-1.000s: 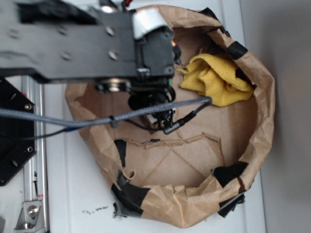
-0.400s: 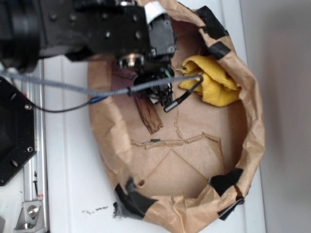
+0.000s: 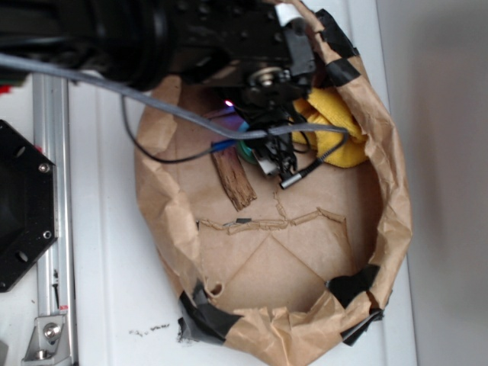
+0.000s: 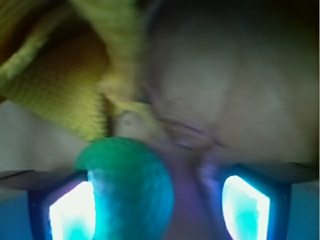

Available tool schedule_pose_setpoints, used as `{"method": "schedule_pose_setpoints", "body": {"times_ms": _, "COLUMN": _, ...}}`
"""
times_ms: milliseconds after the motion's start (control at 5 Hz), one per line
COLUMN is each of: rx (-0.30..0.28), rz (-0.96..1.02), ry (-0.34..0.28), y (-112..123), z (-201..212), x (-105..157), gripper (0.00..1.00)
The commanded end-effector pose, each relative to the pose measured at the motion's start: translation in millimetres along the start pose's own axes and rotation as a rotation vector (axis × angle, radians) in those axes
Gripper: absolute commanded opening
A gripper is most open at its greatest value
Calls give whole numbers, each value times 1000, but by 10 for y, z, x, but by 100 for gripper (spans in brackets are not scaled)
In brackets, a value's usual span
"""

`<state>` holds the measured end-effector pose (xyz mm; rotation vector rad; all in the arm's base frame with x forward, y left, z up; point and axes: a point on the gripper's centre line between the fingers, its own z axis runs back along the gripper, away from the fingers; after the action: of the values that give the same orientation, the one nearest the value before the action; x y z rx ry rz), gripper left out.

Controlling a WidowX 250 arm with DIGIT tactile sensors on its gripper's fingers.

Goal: Grab the green ball.

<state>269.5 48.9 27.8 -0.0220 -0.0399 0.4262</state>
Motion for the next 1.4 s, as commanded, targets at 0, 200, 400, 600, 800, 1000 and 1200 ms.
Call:
{"method": "schedule_pose_setpoints", "body": {"times_ms": 0, "rx": -50, "rz": -113, "ry": -6, "y": -295, "z": 17, "x": 4, "gripper": 0}}
{"method": "schedule_pose_setpoints", "body": {"times_ms": 200, "rx": -47, "rz": -128, "ry": -2, "y": -300, "z": 22, "x": -17, "gripper": 0}}
{"method": "schedule_pose_setpoints", "body": {"times_ms": 400, "rx": -40, "rz": -135, "ry": 1, "y": -293, "z": 22, "x": -20, "gripper": 0}}
{"method": "schedule_pose_setpoints", "body": {"times_ms": 600, "rx": -45, "rz": -179, "ry": -8, "y": -309, "z": 185, "x": -16, "gripper": 0}}
{"method": "schedule_pose_setpoints", "body": {"times_ms": 800, "rx": -52, "rz": -364, "ry": -77, "y": -553, "z": 680, "x": -40, "gripper": 0}}
{"method": "schedule_pose_setpoints", "body": {"times_ms": 1000, "rx": -33, "rz": -456, "ry": -109, "y": -805, "z": 1170, "x": -65, "gripper": 0}}
{"method": "schedule_pose_setpoints", "body": {"times_ms": 1200, "rx": 0, "rz": -505, "ry": -71, "y": -946, "z": 1600, "x": -57, "gripper": 0}}
